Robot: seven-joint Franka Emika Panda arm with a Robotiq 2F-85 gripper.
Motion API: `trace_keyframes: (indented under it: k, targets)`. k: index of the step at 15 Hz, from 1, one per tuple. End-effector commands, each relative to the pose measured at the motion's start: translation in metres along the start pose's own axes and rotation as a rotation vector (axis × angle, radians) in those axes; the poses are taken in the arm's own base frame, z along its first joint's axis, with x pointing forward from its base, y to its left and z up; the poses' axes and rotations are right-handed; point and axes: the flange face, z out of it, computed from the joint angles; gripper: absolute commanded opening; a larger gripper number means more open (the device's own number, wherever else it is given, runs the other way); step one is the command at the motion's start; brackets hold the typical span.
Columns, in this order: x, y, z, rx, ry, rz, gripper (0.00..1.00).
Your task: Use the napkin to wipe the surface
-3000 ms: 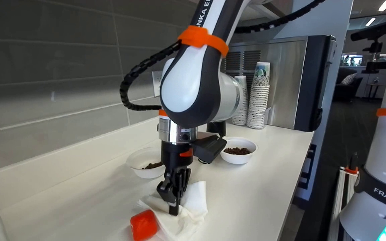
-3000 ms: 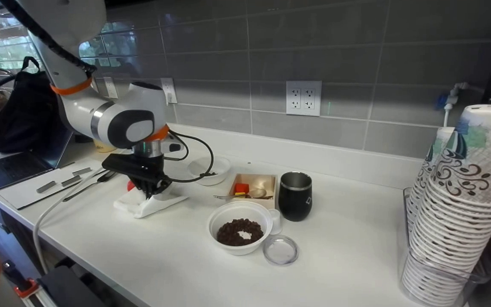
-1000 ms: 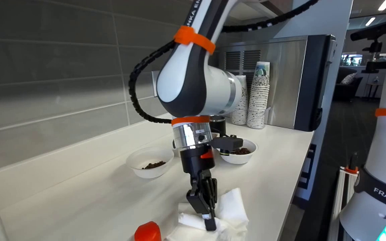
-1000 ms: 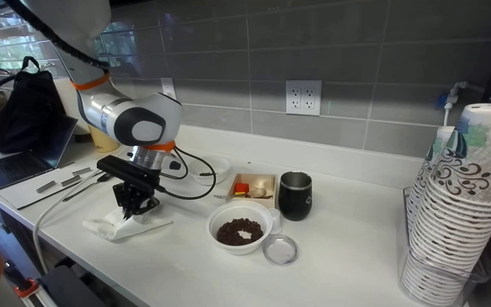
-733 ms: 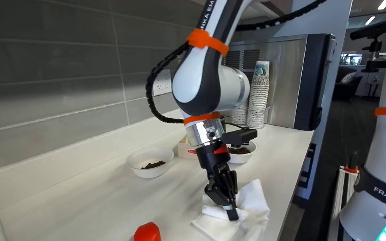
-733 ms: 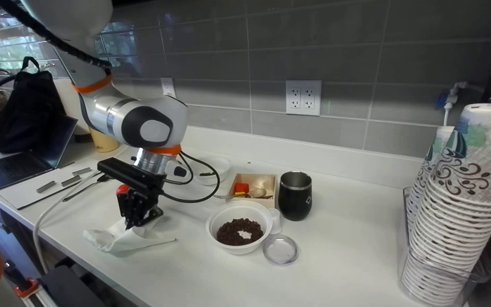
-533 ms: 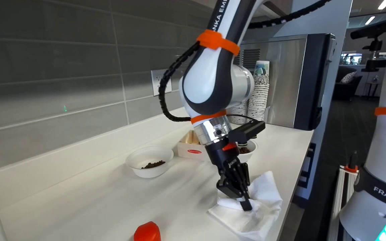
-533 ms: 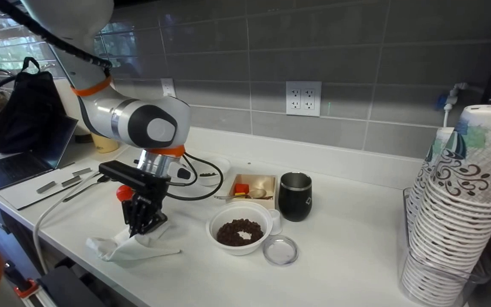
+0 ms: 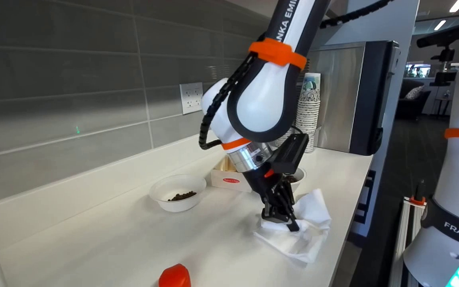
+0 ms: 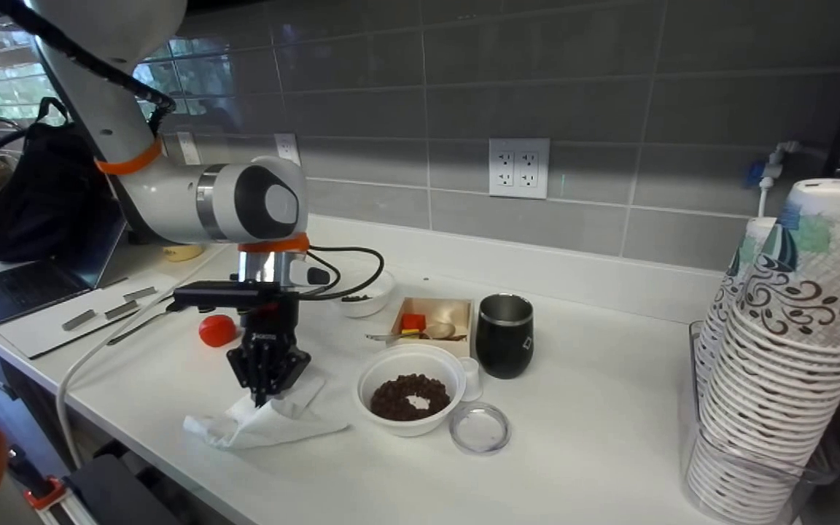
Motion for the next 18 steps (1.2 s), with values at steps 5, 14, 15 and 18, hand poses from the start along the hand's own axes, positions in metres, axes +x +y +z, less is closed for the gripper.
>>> trace_keyframes:
  k: [5, 14, 15, 18]
  targets:
    - [0.011, -0.083, -0.035, 0.04, 0.146, -0.387, 0.01]
    - [-0.03, -0.06, 0.014, 0.218, -0.204, -0.408, 0.01]
    - [-0.036, -0.051, 0.018, 0.206, -0.232, -0.355, 0.01]
    - [-0.047, -0.024, 0.025, 0.139, -0.281, -0.206, 0.01]
